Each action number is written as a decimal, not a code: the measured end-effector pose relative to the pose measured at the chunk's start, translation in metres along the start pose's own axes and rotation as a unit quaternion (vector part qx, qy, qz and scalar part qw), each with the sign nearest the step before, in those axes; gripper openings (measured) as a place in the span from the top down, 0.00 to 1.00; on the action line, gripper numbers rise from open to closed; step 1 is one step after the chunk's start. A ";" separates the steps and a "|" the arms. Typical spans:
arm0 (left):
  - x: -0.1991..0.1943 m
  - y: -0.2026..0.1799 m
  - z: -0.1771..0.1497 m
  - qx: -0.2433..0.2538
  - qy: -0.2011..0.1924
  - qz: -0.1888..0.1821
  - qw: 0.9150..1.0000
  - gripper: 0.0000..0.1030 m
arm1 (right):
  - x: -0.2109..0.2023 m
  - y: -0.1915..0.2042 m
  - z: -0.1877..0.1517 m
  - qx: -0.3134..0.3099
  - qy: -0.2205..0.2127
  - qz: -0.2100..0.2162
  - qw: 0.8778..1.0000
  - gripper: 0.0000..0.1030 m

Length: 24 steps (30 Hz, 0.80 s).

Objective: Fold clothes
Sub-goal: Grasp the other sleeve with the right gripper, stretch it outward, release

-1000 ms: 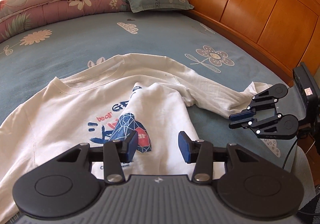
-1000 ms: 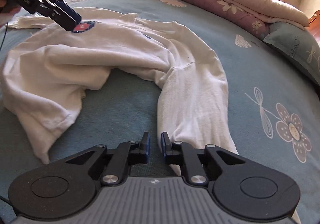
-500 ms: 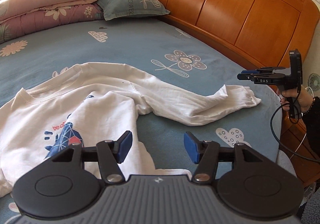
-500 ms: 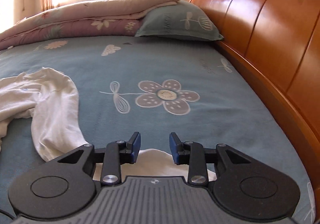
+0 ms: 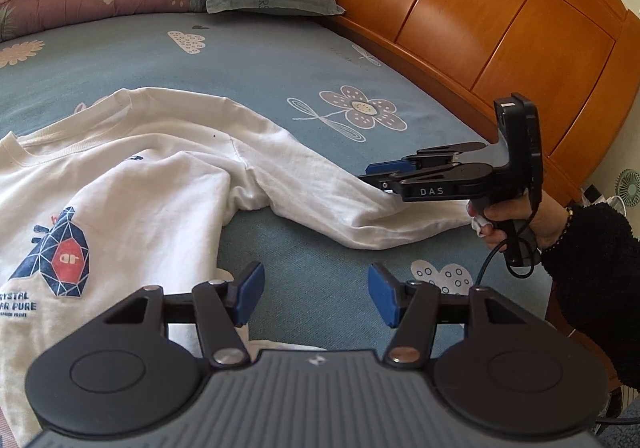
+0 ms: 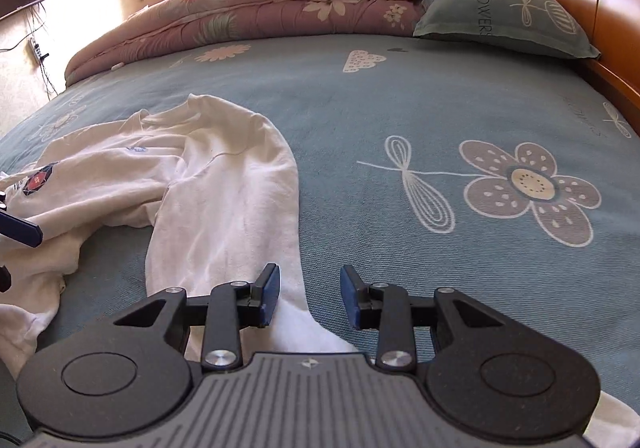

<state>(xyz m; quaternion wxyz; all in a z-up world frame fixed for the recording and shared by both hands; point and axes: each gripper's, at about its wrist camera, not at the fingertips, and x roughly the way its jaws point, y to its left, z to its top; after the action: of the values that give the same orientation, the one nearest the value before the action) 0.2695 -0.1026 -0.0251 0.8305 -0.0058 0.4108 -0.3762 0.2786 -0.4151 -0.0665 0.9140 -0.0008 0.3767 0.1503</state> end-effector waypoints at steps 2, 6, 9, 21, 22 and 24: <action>0.003 0.002 -0.002 -0.002 0.004 0.001 1.000 0.44 | 0.004 0.009 -0.005 -0.012 0.004 -0.003 1.000 0.62; 0.010 0.006 -0.004 -0.009 0.011 0.006 1.000 0.44 | 0.004 0.027 -0.011 -0.038 0.003 -0.032 0.999 0.68; 0.011 0.005 -0.005 -0.007 0.009 0.004 1.000 0.44 | 0.003 0.032 -0.008 -0.046 0.011 -0.012 0.999 0.92; -0.003 0.005 -0.002 -0.022 -0.013 0.006 1.000 0.43 | -0.002 -0.041 0.032 0.071 -0.050 -0.117 0.989 0.84; -0.005 0.005 -0.003 -0.020 -0.013 0.006 1.000 0.42 | -0.015 -0.047 0.029 0.088 -0.064 -0.114 0.988 0.80; -0.007 0.005 -0.005 -0.019 -0.014 0.008 1.000 0.38 | -0.052 -0.059 0.016 0.108 -0.091 -0.132 0.981 0.58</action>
<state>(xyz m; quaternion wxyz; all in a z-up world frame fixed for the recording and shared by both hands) 0.2671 -0.0933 -0.0254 0.8387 -0.0234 0.4065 -0.3617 0.2710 -0.4838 -0.0259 0.9510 0.0616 0.3027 -0.0137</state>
